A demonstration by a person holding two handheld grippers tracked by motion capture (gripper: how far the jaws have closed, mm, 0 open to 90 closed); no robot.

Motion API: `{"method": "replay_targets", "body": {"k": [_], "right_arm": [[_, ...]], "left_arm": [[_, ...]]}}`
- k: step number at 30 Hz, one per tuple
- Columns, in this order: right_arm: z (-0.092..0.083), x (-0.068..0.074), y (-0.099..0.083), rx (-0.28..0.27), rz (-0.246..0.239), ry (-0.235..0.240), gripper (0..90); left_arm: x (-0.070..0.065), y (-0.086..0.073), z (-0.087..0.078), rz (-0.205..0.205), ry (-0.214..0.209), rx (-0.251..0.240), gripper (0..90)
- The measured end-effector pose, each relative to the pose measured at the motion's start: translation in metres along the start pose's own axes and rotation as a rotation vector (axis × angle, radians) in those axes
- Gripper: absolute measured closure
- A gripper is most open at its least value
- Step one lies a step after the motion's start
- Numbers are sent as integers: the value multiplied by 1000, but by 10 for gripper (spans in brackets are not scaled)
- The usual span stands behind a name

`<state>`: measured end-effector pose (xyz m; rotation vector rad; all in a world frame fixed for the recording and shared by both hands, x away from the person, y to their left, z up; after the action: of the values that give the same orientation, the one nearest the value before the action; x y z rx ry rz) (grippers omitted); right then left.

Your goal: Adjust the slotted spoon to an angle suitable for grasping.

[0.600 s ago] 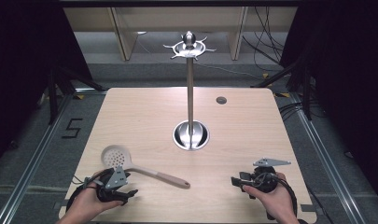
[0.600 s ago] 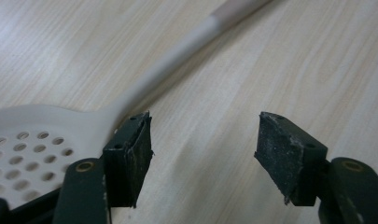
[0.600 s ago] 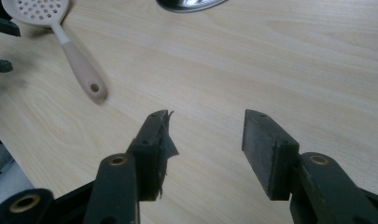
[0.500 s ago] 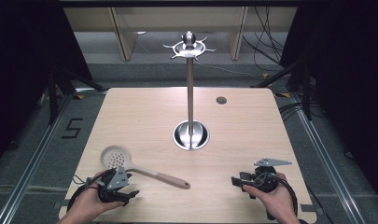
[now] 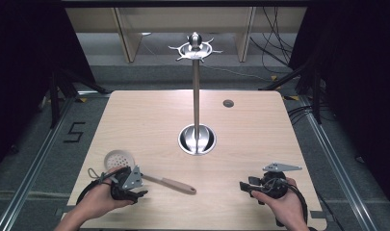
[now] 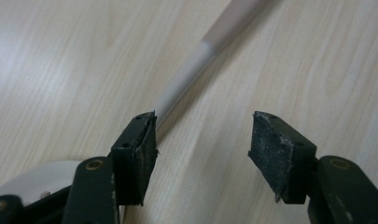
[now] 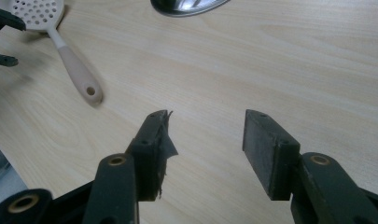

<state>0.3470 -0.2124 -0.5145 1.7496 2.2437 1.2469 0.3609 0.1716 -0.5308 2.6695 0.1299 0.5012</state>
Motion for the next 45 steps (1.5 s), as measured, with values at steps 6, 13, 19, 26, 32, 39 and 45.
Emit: {"method": "replay_targets", "body": {"k": [6, 13, 19, 26, 32, 39, 45], "right_arm": [[-2, 6, -2, 22, 21, 15, 511], [1, 5, 0, 15, -26, 20, 509], [3, 8, -1, 21, -21, 42, 506], [2, 5, 0, 14, -23, 15, 505], [2, 7, -1, 20, -30, 25, 502], [3, 7, -2, 28, -36, 19, 496], [3, 7, -3, 33, -34, 18, 494]], "left_arm": [[13, 14, 8, 96, -11, 43, 416], [19, 31, 19, 173, -110, 59, 417], [25, 37, 31, 236, -198, 96, 468], [26, 44, 39, 266, -268, 127, 517], [27, 46, 44, 285, -311, 157, 546], [26, 49, 49, 297, -354, 181, 610], [26, 50, 53, 327, -373, 218, 663]]}}
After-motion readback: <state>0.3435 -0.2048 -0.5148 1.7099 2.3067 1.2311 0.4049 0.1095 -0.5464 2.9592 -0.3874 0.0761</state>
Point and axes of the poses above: each handheld gripper's, and its own axes: z roughly forward along the jaws, y roughly out of its top, x roughly to its left, the point moved 7 cm from there along z, roughly forward along the jaws, and after that the axes turned 10 degrees about z, right-handed, at the moved point
